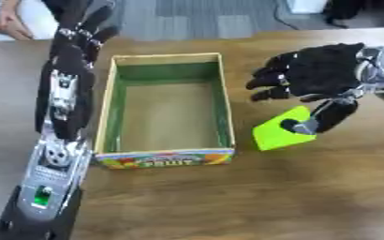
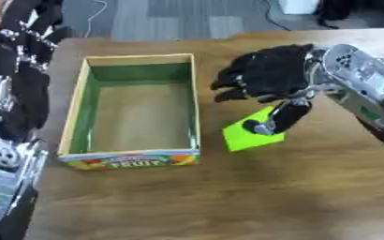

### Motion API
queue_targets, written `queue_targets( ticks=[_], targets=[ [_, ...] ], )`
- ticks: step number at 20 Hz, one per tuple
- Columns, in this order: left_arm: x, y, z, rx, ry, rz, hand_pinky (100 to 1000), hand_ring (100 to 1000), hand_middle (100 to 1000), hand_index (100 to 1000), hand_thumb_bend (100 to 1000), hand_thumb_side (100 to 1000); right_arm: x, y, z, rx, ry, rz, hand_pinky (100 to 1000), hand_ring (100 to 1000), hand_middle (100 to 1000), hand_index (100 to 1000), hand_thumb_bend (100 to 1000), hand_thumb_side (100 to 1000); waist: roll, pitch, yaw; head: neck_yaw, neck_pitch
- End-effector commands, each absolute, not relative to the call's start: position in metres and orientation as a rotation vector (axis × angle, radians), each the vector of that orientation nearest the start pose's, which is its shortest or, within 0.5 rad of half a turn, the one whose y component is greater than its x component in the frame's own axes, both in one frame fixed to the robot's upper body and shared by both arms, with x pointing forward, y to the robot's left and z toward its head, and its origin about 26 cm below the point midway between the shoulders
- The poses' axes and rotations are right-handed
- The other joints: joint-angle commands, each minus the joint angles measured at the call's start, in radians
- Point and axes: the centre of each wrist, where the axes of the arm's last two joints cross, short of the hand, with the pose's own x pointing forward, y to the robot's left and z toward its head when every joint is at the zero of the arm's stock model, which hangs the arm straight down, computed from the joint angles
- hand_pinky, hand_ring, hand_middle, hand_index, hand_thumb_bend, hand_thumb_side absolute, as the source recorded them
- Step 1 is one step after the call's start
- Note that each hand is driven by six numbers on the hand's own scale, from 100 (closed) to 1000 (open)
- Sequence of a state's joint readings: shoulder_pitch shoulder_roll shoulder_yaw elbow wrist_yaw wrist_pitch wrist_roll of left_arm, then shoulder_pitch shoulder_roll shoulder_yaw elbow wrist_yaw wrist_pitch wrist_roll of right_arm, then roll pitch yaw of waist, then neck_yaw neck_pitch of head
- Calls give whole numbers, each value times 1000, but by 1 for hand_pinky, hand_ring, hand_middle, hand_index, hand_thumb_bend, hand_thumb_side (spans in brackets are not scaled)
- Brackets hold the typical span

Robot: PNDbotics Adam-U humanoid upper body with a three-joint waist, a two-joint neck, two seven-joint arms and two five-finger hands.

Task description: Pick up objects on the table and place them in the box.

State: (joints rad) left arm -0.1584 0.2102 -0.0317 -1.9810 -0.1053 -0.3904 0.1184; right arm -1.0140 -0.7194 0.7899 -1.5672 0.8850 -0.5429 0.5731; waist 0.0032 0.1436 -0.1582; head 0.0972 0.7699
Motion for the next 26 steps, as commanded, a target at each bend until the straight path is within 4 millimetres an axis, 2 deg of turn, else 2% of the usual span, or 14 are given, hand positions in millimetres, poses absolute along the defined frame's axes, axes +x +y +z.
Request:
queue_targets(
  ticks=[1,7,9,10,11,12,15,16,17,18,19,26],
  targets=[
    [285,251,154,194,-2548,-261,854,940,972,1000,100,1000,378,-169,252,596,596,-2693,905,962,1000,1000,225,665,-3,-9,-6,2,0],
    [285,251,153,197,-2542,-269,855,940,973,1000,100,1000,380,-171,244,535,598,-2715,901,964,1000,1000,239,651,-6,-7,-12,2,0],
    [285,251,153,198,-2541,-270,855,940,973,1000,100,1000,381,-171,243,535,589,-2716,879,952,1000,1000,260,619,-7,-7,-12,3,0],
    [285,251,153,199,-2540,-270,854,940,973,1000,100,1000,382,-171,244,541,585,-2715,830,924,1000,1000,271,587,-8,-7,-12,2,0],
    [285,251,153,199,-2539,-270,854,940,973,1000,100,1000,382,-170,245,548,583,-2713,823,920,1000,1000,272,581,-8,-6,-12,2,0],
    [285,251,153,199,-2539,-270,854,940,973,1000,100,1000,382,-169,247,558,586,-2708,753,877,990,1000,280,560,-9,-6,-12,3,0],
    [286,251,153,201,-2537,-269,854,940,970,1000,100,1000,380,-167,254,584,615,-2695,650,822,955,1000,262,607,-9,-5,-12,3,0],
    [286,251,152,202,-2536,-268,854,940,969,1000,100,1000,380,-166,257,597,631,-2693,582,784,923,1000,248,652,-9,-4,-12,3,0],
    [286,251,153,203,-2536,-267,854,940,969,1000,100,1000,379,-166,259,610,646,-2694,571,778,920,1000,246,660,-9,-4,-12,2,0],
    [286,251,153,204,-2536,-266,854,940,968,1000,100,1000,378,-166,261,623,662,-2697,498,735,890,1000,243,669,-9,-3,-12,2,0],
    [286,251,153,204,-2535,-266,855,940,968,1000,100,1000,378,-165,263,638,679,-2703,470,714,874,1000,225,669,-10,-3,-12,2,0],
    [286,251,153,206,-2533,-265,855,940,966,1000,100,1000,374,-163,264,667,719,-2722,458,690,824,1000,241,676,-9,-2,-12,-2,0]
  ],
)
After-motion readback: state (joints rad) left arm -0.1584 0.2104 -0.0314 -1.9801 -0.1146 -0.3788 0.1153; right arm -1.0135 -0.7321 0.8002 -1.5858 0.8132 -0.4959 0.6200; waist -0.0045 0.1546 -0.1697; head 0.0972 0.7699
